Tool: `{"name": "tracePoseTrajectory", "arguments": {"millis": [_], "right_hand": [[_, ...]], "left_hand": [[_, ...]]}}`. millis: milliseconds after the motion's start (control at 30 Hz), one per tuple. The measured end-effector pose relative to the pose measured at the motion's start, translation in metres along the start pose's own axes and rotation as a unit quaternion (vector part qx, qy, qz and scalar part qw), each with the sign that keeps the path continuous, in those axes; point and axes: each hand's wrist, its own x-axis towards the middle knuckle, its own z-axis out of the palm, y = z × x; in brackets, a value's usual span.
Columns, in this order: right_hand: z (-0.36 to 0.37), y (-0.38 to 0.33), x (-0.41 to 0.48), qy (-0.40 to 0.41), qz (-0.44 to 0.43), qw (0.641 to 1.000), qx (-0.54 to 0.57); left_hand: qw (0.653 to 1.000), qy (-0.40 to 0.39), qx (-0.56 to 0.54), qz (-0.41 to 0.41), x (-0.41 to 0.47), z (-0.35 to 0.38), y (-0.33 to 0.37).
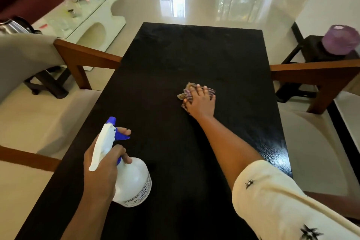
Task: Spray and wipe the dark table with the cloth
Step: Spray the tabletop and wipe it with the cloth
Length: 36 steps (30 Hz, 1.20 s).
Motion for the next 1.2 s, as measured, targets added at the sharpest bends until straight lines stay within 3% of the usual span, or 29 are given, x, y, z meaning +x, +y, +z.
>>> {"name": "tracePoseTrajectory", "arguments": {"millis": [100,300,633,1033,1200], "right_hand": [[-0.003,0.02,-0.021,0.04,0.059,0.997,0.003],[-0.011,0.069,-0.105,0.073,0.112,0.991,-0.014],[-0.011,0.12,-0.34,0.078,0.152,0.982,-0.078],[0.016,0.139,-0.579,0.097,0.136,0.985,0.046],[0.011,0.19,-0.608,0.103,0.23,0.947,0.201]], "left_hand": [[0.999,0.024,-0.019,-0.029,-0.006,-0.005,0.003],[0.999,0.01,-0.053,-0.006,-0.05,-0.018,0.011],[0.98,-0.181,-0.036,0.071,-0.168,-0.045,-0.039],[0.938,-0.328,-0.019,0.109,-0.311,0.0,-0.091],[0.919,-0.376,-0.013,0.119,-0.355,0.069,-0.083]]}}
